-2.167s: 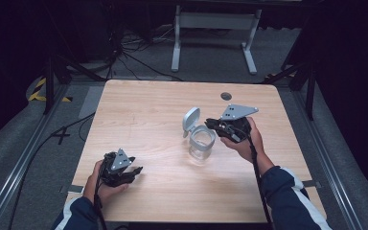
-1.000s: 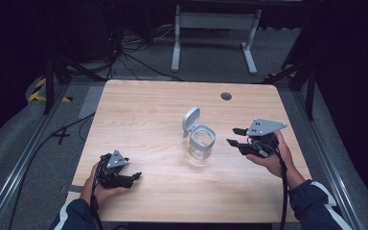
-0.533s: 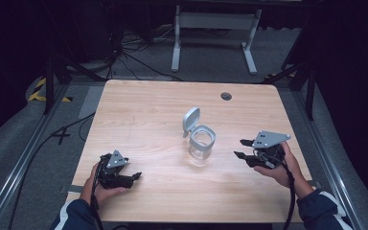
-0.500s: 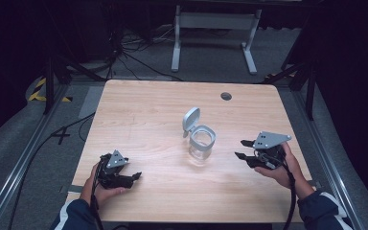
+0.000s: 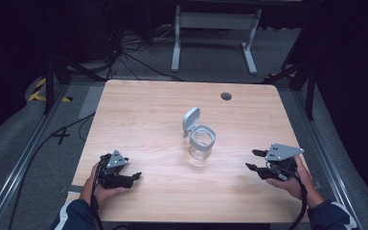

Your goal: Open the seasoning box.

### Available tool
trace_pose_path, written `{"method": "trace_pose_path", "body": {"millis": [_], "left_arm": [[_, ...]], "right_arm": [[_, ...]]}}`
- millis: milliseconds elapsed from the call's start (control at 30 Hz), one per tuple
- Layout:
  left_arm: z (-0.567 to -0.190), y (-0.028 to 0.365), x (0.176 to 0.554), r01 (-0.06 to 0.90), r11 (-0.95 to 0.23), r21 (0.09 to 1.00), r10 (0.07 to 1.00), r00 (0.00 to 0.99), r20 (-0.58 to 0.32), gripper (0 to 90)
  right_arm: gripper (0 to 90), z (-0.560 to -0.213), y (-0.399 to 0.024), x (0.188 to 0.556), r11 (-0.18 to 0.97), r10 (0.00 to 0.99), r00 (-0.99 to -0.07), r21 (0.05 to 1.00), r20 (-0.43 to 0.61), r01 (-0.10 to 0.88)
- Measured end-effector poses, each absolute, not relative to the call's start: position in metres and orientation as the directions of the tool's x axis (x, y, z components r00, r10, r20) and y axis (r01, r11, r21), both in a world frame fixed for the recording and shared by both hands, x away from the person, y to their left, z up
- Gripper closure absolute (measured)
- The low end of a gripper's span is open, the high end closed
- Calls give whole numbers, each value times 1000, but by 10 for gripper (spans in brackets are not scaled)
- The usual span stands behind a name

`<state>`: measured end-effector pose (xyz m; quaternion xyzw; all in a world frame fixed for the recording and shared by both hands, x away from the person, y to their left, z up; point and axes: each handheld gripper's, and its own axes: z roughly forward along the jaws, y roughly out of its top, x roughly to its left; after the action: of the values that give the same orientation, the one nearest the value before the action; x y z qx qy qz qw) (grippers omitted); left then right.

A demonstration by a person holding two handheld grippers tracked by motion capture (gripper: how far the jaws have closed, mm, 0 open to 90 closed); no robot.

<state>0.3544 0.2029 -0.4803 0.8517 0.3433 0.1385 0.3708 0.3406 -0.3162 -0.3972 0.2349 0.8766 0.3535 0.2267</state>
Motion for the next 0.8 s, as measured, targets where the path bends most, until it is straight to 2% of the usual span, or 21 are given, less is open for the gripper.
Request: {"method": "trace_pose_path", "body": {"millis": [400,800], "left_arm": [[-480,203,355,481,-490,727,688,726,-17,242],[-480,203,355,483,-494,723,686,727,-17,236]], "right_arm": [[431,-419,-345,330,643,601,-763,711,-238,284],[377,-452,-387,322,568,686,-718,705,-120,424]]}}
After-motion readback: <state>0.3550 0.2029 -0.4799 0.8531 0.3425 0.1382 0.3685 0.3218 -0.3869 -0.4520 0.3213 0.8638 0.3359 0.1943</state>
